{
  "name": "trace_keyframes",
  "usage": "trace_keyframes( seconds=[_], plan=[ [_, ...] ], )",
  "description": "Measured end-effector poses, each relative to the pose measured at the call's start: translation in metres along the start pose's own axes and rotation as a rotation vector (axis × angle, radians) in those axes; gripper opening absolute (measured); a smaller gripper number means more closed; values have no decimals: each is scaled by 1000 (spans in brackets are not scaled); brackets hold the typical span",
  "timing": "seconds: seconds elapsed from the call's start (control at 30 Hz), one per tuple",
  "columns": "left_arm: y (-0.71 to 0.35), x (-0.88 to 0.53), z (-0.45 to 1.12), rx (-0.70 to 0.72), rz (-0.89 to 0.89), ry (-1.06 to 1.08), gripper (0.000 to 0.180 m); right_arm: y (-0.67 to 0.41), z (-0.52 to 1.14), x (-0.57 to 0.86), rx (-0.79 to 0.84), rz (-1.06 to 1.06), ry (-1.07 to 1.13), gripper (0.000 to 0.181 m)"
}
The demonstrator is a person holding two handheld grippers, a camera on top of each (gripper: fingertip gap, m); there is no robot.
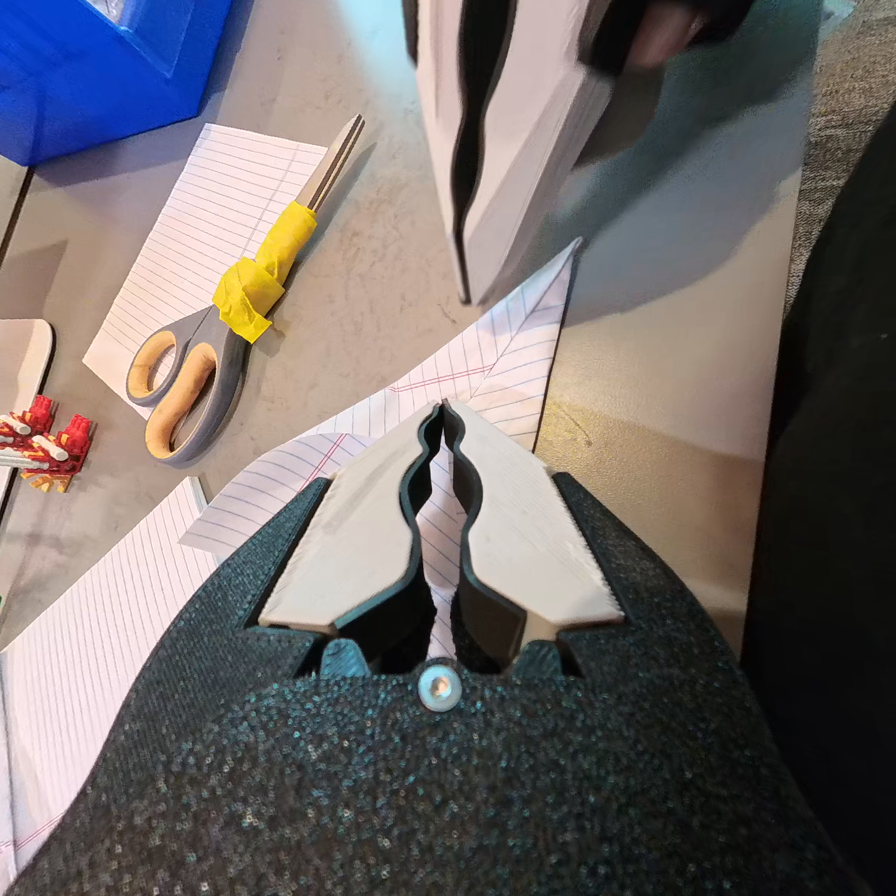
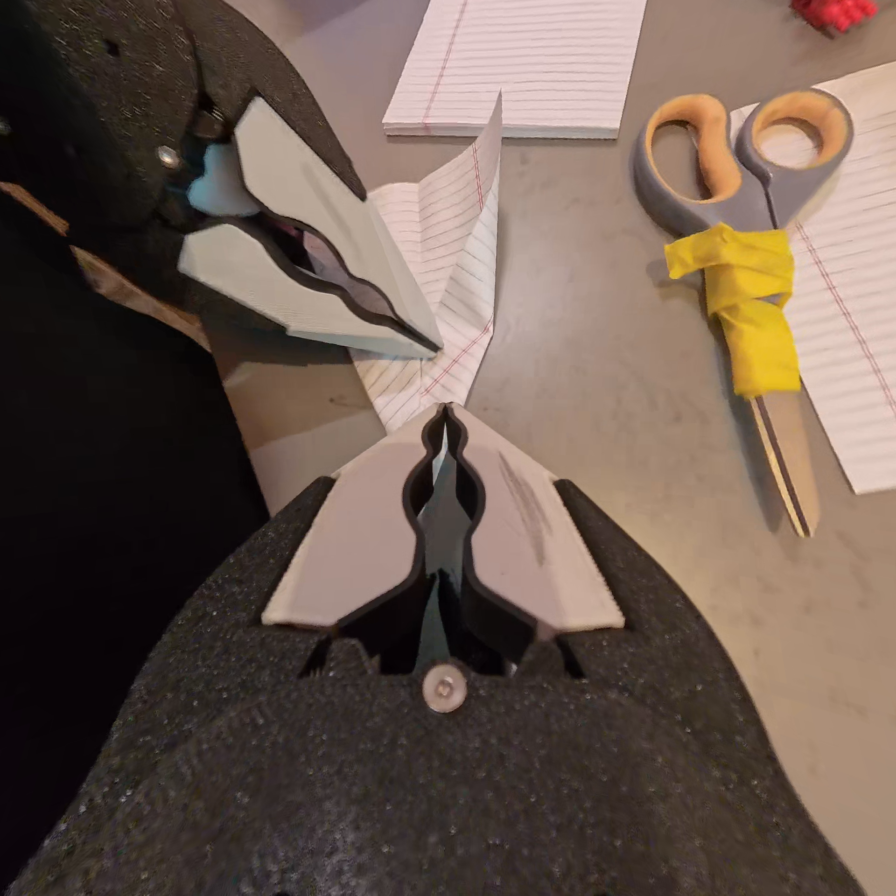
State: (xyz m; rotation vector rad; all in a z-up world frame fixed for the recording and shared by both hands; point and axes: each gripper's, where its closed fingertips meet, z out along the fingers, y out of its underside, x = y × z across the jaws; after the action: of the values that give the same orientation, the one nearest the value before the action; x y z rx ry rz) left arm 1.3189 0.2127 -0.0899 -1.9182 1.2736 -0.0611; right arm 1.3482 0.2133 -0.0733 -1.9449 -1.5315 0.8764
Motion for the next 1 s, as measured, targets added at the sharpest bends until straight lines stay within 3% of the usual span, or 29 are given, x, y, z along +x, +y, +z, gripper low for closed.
trace_keyframes(
  seconds=[1.0],
  plan=[
    [0,1,0,2,-8,6,0,-37,56,23,-59,-89,-24,0]
  ],
)
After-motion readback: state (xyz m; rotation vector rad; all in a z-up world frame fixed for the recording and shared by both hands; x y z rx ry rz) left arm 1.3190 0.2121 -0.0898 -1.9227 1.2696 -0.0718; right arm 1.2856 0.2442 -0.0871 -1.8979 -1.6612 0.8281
